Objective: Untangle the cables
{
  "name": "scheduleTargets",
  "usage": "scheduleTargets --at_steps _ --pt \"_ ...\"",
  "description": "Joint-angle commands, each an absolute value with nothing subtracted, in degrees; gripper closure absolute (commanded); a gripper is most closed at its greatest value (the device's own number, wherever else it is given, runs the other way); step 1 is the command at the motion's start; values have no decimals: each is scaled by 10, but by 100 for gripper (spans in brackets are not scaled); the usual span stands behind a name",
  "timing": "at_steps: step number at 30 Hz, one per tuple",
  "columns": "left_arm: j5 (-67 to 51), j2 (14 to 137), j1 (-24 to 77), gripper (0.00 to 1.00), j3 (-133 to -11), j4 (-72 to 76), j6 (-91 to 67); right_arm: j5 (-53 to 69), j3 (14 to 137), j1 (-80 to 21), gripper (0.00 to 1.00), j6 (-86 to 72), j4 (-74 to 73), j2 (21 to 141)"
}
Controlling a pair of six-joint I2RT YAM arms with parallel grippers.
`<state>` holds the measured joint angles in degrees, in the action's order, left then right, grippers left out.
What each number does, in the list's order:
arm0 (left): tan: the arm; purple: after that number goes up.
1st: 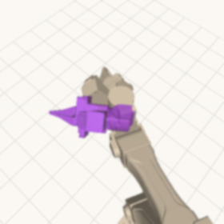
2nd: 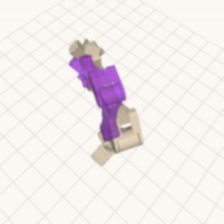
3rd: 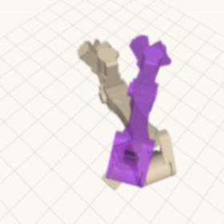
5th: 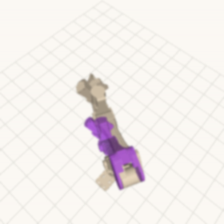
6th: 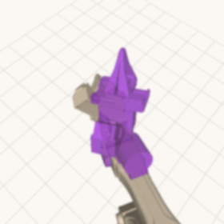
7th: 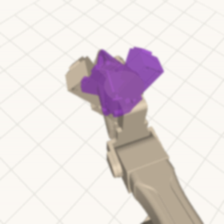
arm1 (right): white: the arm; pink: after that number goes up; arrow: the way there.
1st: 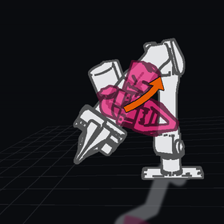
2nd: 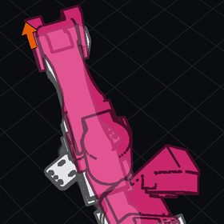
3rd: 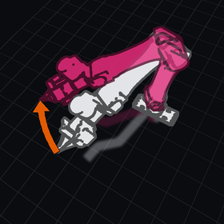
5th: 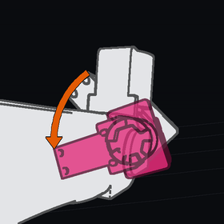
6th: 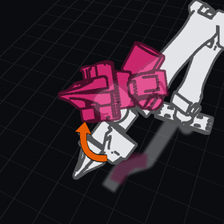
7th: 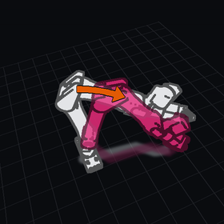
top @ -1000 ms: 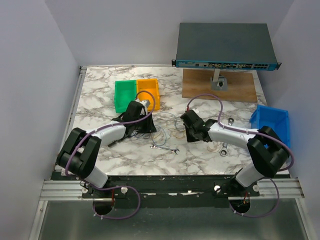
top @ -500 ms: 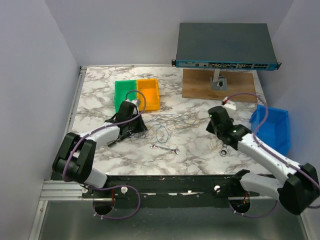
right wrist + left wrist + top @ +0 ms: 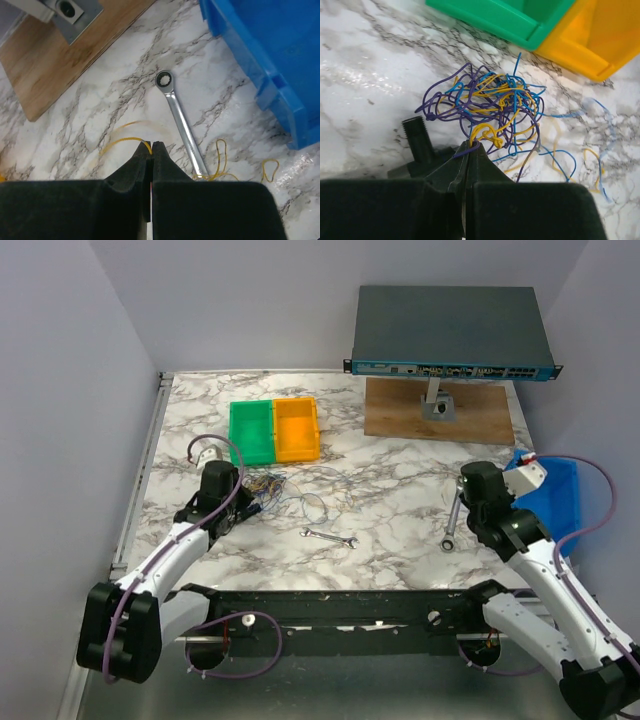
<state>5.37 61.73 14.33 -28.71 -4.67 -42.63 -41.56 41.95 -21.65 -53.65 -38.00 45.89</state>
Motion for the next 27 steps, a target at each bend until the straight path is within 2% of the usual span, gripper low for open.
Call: scheduleTargets --at_steps 1,4,8,11,14,22,27 --pt "173 584 134 100 -275 -100 -480 -513 443 -214 99 -613 -449 426" --pt "185 561 127 100 -264 -102 -492 -523 444 -214 100 -600 -439 405" --pt "149 552 127 100 -259 -69 -465 -388 442 -213 99 -474 -343 421" --pt "42 550 127 100 -246 -4 -412 -293 475 -214 99 -421 -323 449" --pt "-35 547 133 100 -230 69 -387 -278 532 -214 99 -404 -330 467" --pt "-39 554 161 100 -240 75 -367 -391 755 -213 99 -368 -417 558" --pt "-47 568 170 100 -247 74 -365 -573 874 -213 99 -350 -470 616"
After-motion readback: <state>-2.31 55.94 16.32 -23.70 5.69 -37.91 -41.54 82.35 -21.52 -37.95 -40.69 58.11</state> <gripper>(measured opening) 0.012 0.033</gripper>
